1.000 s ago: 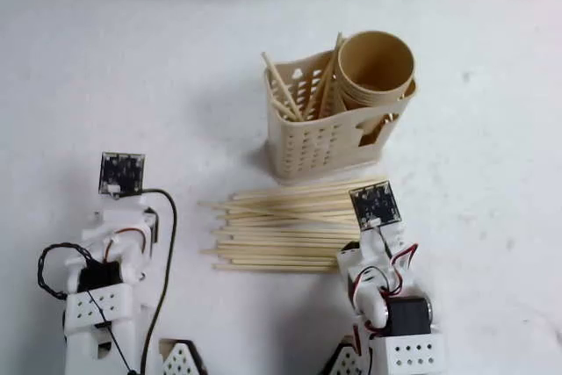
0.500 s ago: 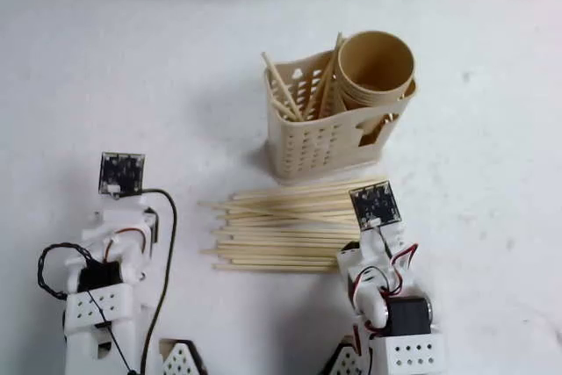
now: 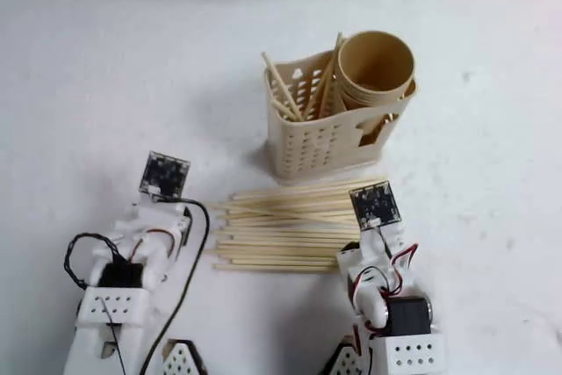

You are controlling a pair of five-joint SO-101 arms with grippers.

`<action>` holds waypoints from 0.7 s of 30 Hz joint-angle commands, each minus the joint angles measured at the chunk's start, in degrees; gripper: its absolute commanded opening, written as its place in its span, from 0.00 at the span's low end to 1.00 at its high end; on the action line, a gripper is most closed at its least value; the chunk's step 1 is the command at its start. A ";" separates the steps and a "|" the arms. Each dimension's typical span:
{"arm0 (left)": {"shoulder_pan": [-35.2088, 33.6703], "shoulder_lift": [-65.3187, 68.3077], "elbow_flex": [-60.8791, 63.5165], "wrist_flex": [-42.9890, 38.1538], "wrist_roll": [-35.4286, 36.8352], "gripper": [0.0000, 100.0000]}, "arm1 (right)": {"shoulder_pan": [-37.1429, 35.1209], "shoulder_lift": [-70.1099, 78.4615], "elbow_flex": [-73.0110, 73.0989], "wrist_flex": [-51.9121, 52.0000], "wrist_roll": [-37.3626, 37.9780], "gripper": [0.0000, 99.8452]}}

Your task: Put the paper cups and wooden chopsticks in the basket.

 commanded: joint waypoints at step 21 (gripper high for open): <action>-14.46 -0.48 1.85 -7.82 -22.68 0.15 | 5.58 9.19 -26.02 -6.64 19.16 0.02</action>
